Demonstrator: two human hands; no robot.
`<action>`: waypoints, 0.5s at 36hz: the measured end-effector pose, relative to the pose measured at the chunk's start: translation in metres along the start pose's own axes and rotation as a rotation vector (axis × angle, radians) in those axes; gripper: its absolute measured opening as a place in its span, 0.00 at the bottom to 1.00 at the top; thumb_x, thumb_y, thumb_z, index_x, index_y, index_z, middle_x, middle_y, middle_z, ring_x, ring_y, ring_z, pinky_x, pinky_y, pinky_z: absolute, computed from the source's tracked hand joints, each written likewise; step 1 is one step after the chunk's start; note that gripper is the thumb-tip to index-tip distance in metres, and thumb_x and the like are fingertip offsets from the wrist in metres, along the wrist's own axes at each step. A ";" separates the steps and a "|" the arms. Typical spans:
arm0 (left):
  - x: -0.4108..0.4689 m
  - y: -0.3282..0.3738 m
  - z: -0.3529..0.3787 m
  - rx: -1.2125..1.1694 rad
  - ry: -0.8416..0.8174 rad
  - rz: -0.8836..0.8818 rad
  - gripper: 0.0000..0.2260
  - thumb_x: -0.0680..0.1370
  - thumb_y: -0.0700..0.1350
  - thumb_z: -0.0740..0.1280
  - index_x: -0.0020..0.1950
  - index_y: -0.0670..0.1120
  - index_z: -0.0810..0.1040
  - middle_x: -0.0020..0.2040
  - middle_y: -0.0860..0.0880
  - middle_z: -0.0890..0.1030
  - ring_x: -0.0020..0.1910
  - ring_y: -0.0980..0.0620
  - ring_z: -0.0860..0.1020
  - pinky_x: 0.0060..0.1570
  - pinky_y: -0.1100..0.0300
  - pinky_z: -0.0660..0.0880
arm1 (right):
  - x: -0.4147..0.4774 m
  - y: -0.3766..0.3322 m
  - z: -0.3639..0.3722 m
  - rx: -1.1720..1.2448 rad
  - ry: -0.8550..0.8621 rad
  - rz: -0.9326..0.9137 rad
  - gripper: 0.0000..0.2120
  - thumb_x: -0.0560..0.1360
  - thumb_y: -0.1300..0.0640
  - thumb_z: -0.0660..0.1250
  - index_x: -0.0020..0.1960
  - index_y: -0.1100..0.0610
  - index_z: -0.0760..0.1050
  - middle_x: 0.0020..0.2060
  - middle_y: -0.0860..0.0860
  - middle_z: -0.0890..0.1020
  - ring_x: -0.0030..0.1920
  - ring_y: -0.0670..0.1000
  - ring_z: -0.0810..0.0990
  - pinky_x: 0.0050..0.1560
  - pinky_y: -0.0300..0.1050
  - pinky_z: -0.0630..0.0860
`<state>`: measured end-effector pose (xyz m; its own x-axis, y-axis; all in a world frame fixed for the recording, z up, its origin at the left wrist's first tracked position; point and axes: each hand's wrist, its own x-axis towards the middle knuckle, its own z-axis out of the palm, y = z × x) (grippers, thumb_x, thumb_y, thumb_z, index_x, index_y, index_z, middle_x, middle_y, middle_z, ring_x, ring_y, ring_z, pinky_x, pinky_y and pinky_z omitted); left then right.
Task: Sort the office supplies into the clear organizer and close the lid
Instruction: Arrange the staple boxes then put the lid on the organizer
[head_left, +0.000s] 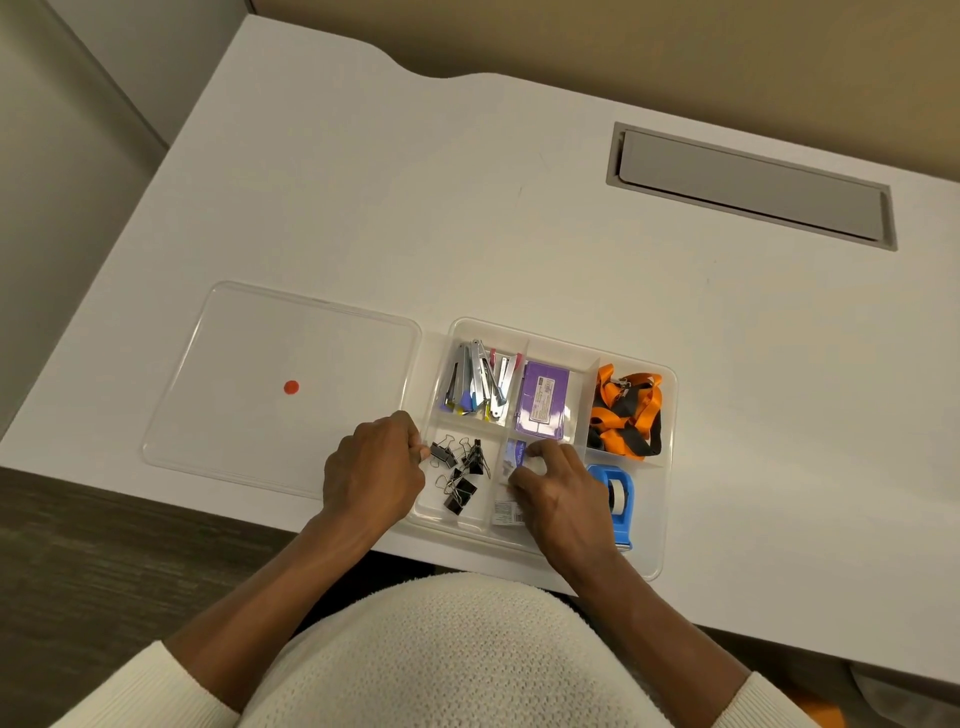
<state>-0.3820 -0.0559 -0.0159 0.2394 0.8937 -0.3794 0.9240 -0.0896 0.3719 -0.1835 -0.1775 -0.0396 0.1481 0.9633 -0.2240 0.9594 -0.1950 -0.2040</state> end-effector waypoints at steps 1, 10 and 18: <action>0.000 0.000 0.000 0.001 -0.001 -0.001 0.04 0.80 0.47 0.72 0.49 0.49 0.80 0.46 0.53 0.86 0.36 0.55 0.76 0.29 0.64 0.63 | 0.000 0.000 -0.001 -0.012 -0.005 -0.005 0.14 0.72 0.50 0.79 0.56 0.52 0.85 0.63 0.56 0.81 0.64 0.58 0.80 0.48 0.55 0.85; 0.000 0.001 0.000 0.022 -0.002 0.014 0.04 0.80 0.48 0.72 0.50 0.48 0.80 0.44 0.53 0.85 0.36 0.55 0.77 0.31 0.62 0.67 | 0.000 -0.001 -0.003 -0.097 -0.027 -0.059 0.17 0.71 0.49 0.80 0.57 0.53 0.83 0.67 0.58 0.79 0.67 0.60 0.79 0.47 0.55 0.85; 0.000 0.001 0.000 0.030 0.008 0.006 0.03 0.80 0.46 0.72 0.49 0.51 0.79 0.44 0.55 0.84 0.36 0.54 0.77 0.30 0.62 0.66 | 0.004 -0.002 -0.005 -0.102 -0.023 -0.112 0.26 0.68 0.47 0.81 0.62 0.55 0.79 0.57 0.55 0.83 0.56 0.56 0.83 0.44 0.51 0.84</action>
<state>-0.3812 -0.0559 -0.0158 0.2431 0.8965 -0.3704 0.9310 -0.1084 0.3485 -0.1839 -0.1721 -0.0348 0.0340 0.9734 -0.2267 0.9891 -0.0653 -0.1318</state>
